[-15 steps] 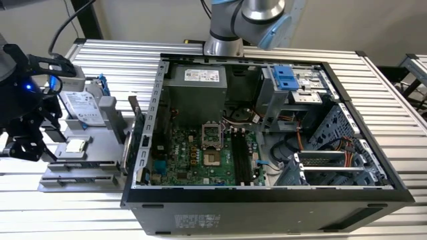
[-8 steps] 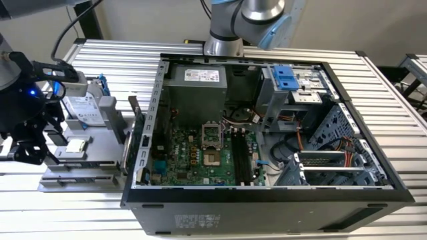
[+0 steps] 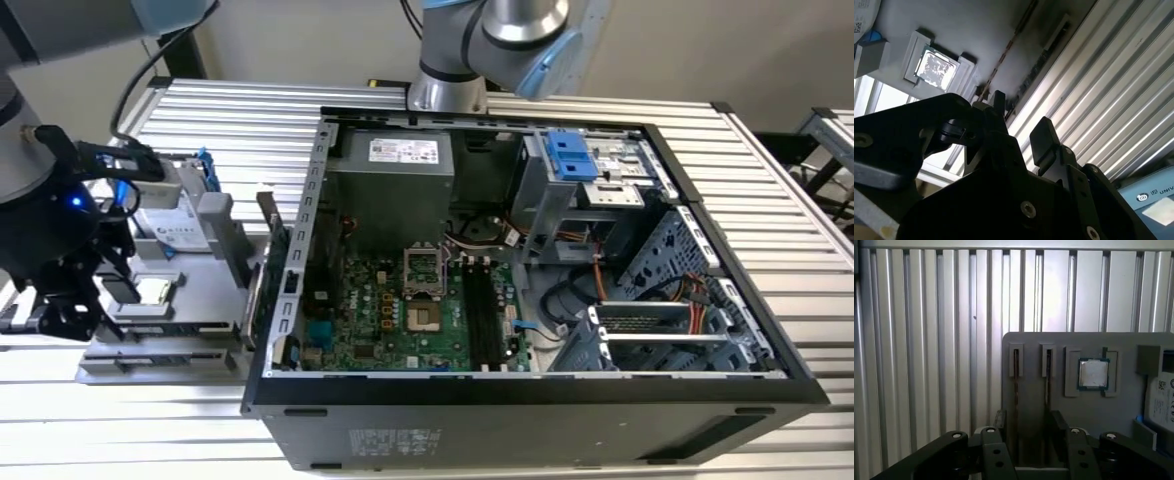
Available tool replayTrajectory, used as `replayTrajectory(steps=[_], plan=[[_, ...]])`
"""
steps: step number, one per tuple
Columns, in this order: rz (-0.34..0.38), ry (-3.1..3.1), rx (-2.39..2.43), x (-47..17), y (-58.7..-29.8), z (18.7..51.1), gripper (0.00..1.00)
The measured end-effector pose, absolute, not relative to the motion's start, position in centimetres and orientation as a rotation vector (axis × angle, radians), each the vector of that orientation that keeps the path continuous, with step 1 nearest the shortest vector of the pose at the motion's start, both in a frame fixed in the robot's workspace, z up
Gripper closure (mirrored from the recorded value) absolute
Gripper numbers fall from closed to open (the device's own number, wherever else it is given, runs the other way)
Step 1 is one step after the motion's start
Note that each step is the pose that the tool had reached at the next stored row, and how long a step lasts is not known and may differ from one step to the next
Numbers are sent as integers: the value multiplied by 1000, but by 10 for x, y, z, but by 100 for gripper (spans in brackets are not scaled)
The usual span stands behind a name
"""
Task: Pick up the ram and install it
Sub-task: 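Pick up the ram and move it above insertion slot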
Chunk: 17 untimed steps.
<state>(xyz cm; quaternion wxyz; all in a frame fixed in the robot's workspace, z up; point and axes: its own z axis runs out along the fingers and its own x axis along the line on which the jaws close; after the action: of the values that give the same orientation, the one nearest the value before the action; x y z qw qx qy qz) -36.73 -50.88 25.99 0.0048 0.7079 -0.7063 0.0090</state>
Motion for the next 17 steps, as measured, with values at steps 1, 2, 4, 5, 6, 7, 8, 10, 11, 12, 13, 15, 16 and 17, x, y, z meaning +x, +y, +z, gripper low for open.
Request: replayTrajectory(steps=[1, 2, 4, 5, 6, 7, 8, 10, 11, 12, 13, 15, 16, 17], plan=[[30, -2211, 2216, -367, -509, 258, 0], [32, -2210, 2215, -367, -509, 256, 0], [37, -2209, 2213, -367, -509, 253, 0], [39, -2208, 2211, -367, -509, 251, 0], [42, -2207, 2210, -367, -509, 250, 0], [45, -2205, 2208, -367, -509, 248, 0], [47, -2204, 2207, -367, -509, 247, 0], [51, -2202, 2205, -367, -509, 243, 0], [53, -2202, 2204, -367, -509, 242, 0], [55, -2201, 2203, -367, -509, 240, 0], [57, -2199, 2202, -367, -509, 238, 0], [61, -2198, 2201, -367, -509, 235, 0], [63, -2197, 2200, -367, -509, 233, 0], [64, -2196, 2199, -367, -509, 231, 0]])
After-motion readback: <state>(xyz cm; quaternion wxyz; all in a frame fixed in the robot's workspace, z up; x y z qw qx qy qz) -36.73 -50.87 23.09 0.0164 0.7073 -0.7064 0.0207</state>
